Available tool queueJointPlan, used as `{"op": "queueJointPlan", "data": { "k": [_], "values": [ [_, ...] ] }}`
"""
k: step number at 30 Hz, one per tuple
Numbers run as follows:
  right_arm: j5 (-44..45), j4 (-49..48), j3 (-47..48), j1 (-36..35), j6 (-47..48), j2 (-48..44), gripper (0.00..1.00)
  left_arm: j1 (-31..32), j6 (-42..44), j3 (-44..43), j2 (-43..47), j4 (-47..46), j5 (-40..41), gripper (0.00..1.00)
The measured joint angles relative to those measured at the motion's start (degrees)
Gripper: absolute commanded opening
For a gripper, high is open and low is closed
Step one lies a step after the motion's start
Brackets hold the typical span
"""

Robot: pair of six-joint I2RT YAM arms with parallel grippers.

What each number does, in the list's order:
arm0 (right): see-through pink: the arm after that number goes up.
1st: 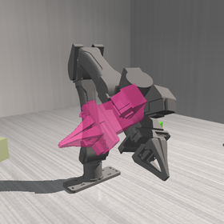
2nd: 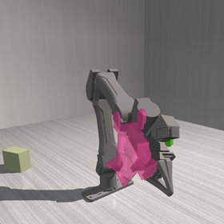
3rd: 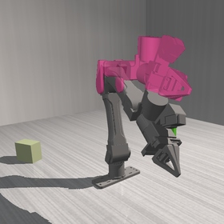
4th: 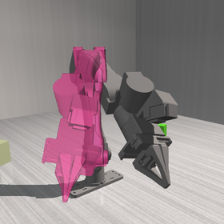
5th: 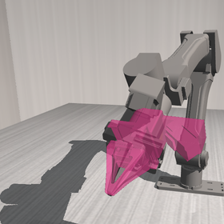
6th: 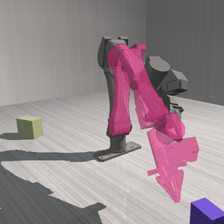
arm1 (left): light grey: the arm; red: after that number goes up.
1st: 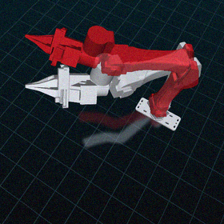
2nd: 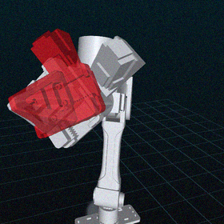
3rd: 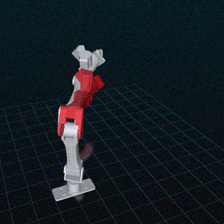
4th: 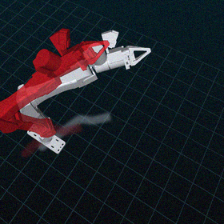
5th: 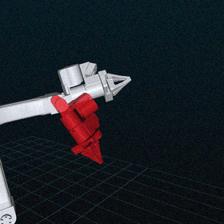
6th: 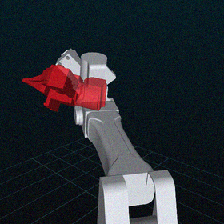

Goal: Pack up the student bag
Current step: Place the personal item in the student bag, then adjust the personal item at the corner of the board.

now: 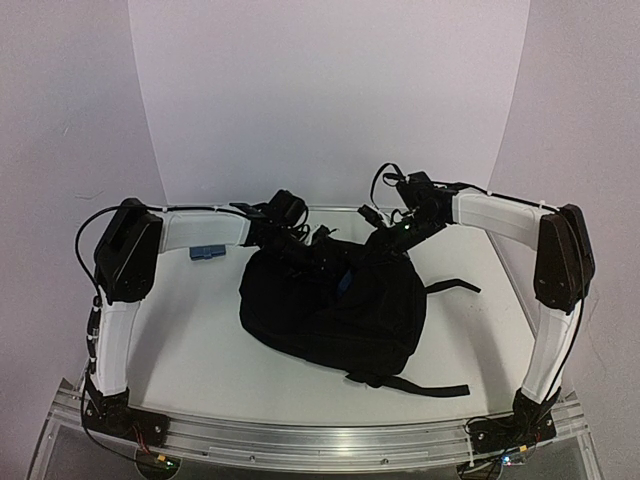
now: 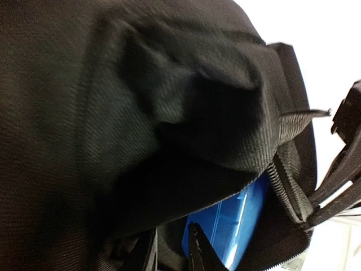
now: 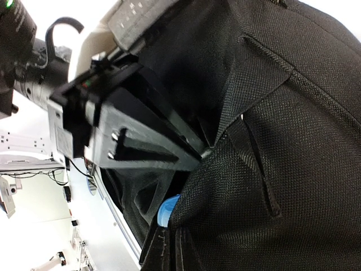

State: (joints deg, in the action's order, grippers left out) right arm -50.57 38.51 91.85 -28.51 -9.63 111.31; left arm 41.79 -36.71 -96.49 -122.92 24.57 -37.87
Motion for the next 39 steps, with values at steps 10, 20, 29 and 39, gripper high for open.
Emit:
{"op": "queueJointPlan", "data": {
  "k": [10,20,29,39],
  "values": [
    [-0.1,-0.1,-0.1,0.0,-0.1,0.0,0.0,3.9,0.9,-4.1,-4.2,-0.7,-3.7,0.13],
    [-0.3,0.2,-0.2,0.4,-0.1,0.0,0.0,4.3,0.3,-6.8,-6.7,-4.3,-5.7,0.53],
    [0.2,-0.1,-1.0,0.3,0.0,0.0,0.0,-5.1,1.8,7.3,12.1,0.8,0.8,0.9],
    [0.4,-0.1,-1.0,0.3,0.0,0.0,0.0,-26.9,2.9,6.5,19.7,12.8,22.9,1.0]
  ]
}}
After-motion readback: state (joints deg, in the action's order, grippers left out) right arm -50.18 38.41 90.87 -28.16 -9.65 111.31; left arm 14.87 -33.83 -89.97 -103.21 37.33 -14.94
